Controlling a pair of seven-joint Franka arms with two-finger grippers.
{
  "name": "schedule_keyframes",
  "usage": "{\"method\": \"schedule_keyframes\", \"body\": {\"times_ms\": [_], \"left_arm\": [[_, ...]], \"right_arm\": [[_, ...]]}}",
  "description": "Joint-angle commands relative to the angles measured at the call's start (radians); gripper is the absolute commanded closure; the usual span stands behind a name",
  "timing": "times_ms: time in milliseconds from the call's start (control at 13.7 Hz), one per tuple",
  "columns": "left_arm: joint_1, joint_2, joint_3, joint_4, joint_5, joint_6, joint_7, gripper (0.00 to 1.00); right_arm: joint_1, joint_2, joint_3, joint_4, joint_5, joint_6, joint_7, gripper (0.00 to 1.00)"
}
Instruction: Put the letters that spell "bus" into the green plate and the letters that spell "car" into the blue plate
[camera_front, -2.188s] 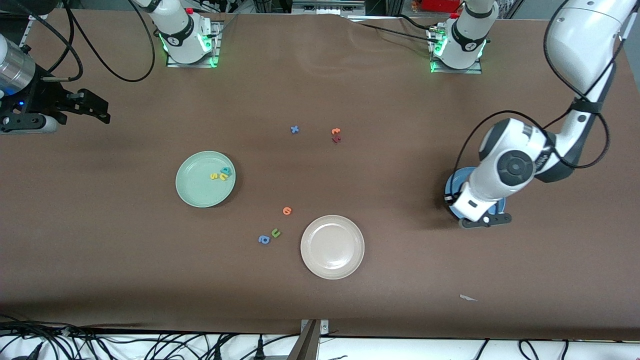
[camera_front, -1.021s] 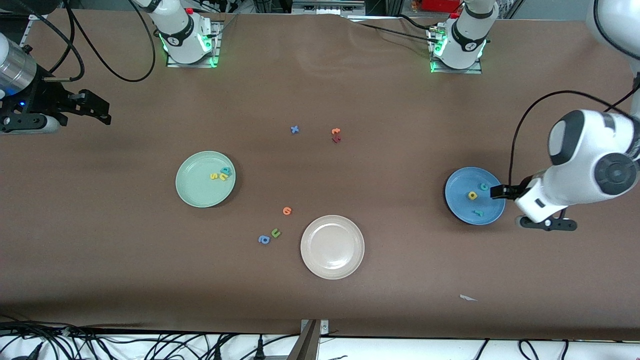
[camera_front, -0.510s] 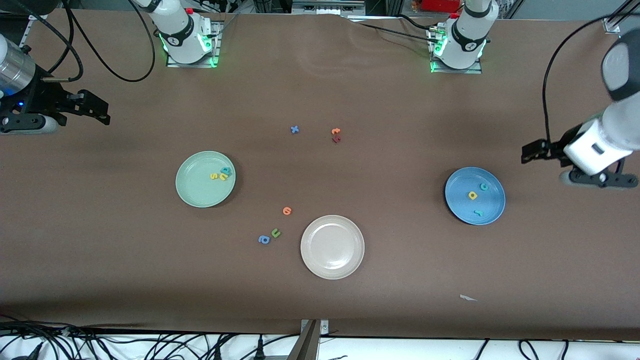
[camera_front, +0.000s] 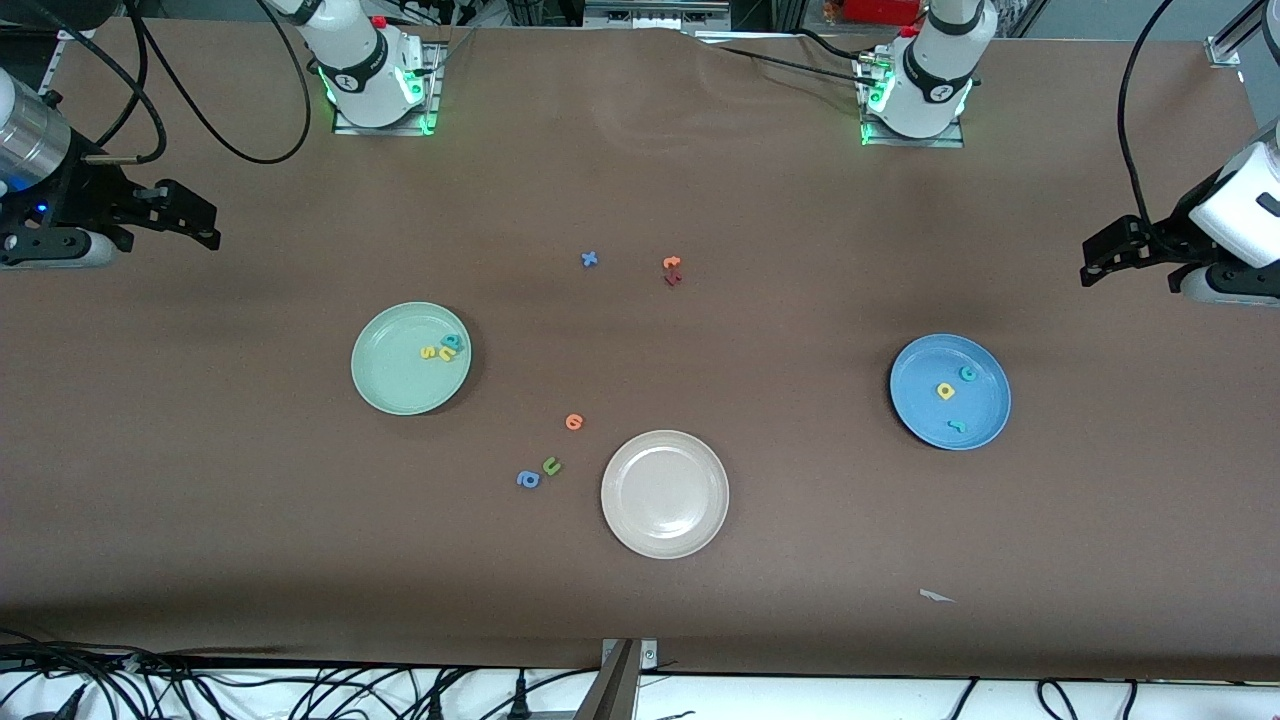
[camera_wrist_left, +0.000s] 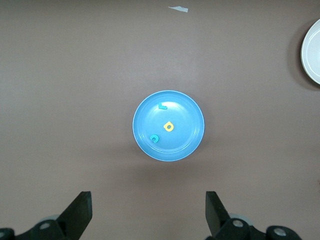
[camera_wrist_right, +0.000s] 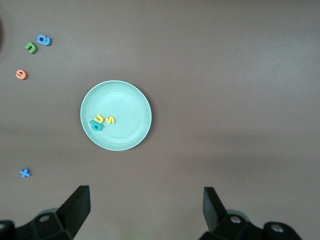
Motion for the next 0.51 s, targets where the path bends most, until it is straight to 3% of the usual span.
{"method": "schedule_keyframes", "body": {"times_ms": [0,438], "left_arm": [[-0.010,-0.008,0.010,-0.012,-0.031,0.012,-0.007,0.00],[-0.007,-0.006,0.010,-0.009,-0.025,0.011,-0.007,0.00]], "right_arm": [[-0.001,-0.009,0.001,0.000,-0.015,0.006,-0.007,0.00],[-0.001,-0.009,0.001,0.000,-0.012,0.002,-0.008,0.00]]}}
